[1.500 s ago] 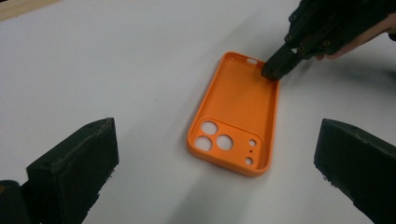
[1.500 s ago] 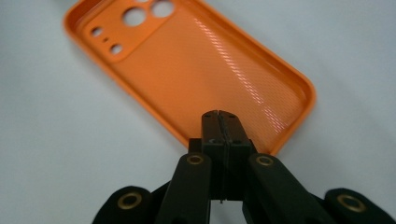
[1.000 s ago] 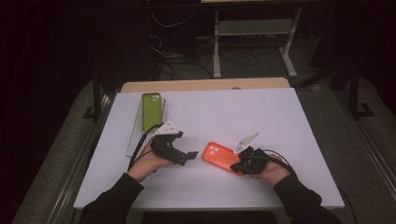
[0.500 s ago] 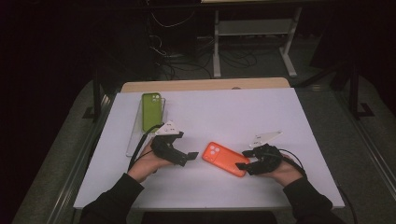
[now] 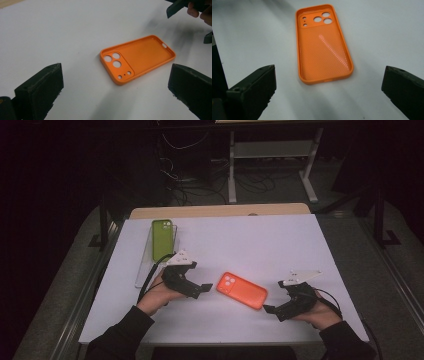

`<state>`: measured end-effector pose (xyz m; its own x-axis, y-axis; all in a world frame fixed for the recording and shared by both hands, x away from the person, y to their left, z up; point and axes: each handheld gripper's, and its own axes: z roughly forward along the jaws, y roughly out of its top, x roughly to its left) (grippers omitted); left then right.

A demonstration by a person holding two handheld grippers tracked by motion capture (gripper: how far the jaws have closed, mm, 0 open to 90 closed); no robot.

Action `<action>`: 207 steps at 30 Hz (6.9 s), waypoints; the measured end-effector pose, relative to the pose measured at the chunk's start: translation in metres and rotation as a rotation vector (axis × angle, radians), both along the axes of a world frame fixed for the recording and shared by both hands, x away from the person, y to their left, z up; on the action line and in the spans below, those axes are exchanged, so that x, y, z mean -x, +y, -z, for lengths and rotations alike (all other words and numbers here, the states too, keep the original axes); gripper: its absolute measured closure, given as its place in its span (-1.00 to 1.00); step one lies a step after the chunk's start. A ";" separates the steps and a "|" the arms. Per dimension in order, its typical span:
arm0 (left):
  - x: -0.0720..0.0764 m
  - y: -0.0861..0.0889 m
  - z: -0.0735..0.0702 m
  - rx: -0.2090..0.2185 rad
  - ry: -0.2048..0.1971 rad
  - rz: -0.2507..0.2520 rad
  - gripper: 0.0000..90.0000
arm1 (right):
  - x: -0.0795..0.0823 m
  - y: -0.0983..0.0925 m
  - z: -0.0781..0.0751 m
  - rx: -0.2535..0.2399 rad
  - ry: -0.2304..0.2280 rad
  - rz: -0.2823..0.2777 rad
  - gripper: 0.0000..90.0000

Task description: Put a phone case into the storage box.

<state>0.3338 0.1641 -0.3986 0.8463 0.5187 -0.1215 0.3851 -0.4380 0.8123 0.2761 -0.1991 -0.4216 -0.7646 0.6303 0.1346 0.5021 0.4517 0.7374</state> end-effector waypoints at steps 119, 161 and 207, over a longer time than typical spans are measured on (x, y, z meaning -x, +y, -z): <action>-0.017 -0.004 -0.033 -0.055 -0.031 0.225 -1.00 | -0.069 0.048 -0.030 0.213 -0.001 -0.242 -0.66; -0.024 -0.036 -0.022 -0.305 -0.007 0.558 -0.82 | -0.073 0.110 -0.058 0.210 -0.014 -0.600 -0.66; -0.008 -0.034 -0.014 -0.346 0.067 0.107 -0.65 | -0.067 0.062 -0.038 0.068 0.044 -0.172 -0.99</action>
